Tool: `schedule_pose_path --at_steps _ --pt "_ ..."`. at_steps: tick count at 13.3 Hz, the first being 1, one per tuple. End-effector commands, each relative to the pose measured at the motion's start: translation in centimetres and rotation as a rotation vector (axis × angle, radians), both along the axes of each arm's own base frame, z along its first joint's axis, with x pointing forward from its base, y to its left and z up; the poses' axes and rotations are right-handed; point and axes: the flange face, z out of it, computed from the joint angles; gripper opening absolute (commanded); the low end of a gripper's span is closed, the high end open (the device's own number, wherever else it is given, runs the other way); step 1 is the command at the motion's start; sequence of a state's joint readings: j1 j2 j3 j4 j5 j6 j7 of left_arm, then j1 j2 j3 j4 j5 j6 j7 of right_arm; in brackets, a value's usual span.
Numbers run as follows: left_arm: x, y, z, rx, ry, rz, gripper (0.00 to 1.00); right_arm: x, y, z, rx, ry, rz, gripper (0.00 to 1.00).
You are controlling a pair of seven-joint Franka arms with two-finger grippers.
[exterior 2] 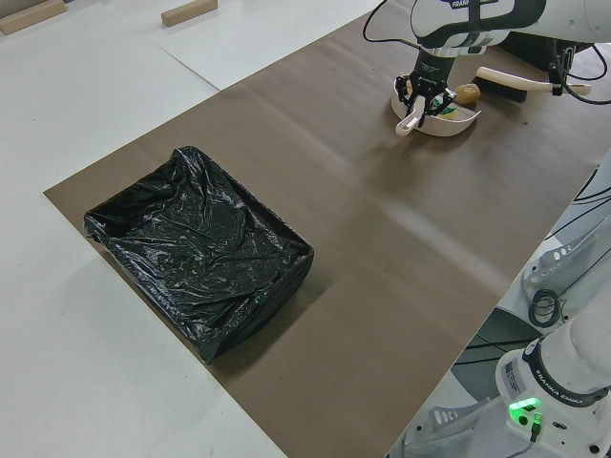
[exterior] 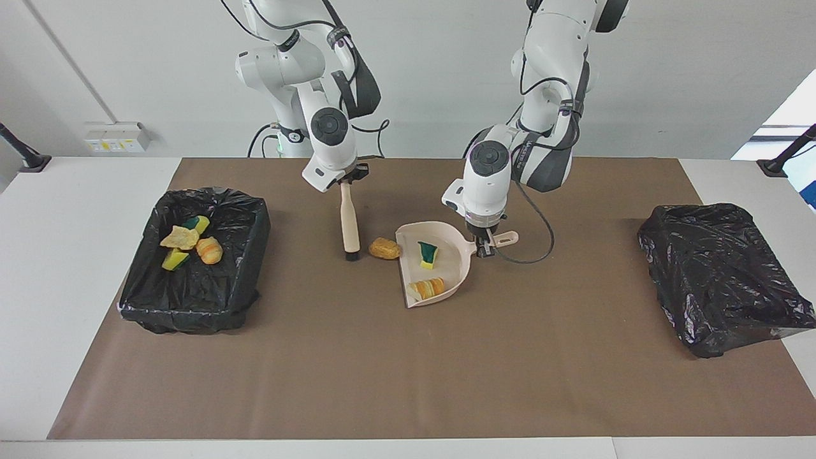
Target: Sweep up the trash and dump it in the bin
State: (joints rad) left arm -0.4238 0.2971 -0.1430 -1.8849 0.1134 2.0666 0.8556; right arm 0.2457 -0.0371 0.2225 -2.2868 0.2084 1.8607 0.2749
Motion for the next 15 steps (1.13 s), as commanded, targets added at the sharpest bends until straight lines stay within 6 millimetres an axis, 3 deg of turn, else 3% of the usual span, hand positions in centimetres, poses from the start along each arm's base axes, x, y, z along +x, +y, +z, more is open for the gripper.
schedule_pose_path --at_steps 1,3,8,10,13,15 --pt "-0.7 1.2 -0.3 0.012 -0.016 0.007 0.00 0.5 3.2 0.7 0.084 -0.006 -0.041 0.00" --pt "-0.7 1.2 -0.3 0.011 -0.017 0.005 0.00 0.6 6.2 1.4 0.193 -0.027 -0.092 0.00" --pt "-0.2 2.0 -0.4 0.013 -0.014 0.013 0.00 1.5 9.8 3.7 0.310 -0.036 -0.169 0.00" --pt "0.8 3.4 -0.3 0.011 -0.015 0.015 0.00 1.1 9.5 5.2 0.280 -0.037 -0.185 0.00" --pt "3.2 6.5 1.2 -0.009 -0.034 -0.016 0.00 1.0 8.0 9.2 0.145 -0.072 -0.171 0.00" --pt "4.8 8.6 2.6 -0.017 -0.048 -0.031 0.00 1.1 8.6 10.2 0.111 -0.066 -0.204 0.00"
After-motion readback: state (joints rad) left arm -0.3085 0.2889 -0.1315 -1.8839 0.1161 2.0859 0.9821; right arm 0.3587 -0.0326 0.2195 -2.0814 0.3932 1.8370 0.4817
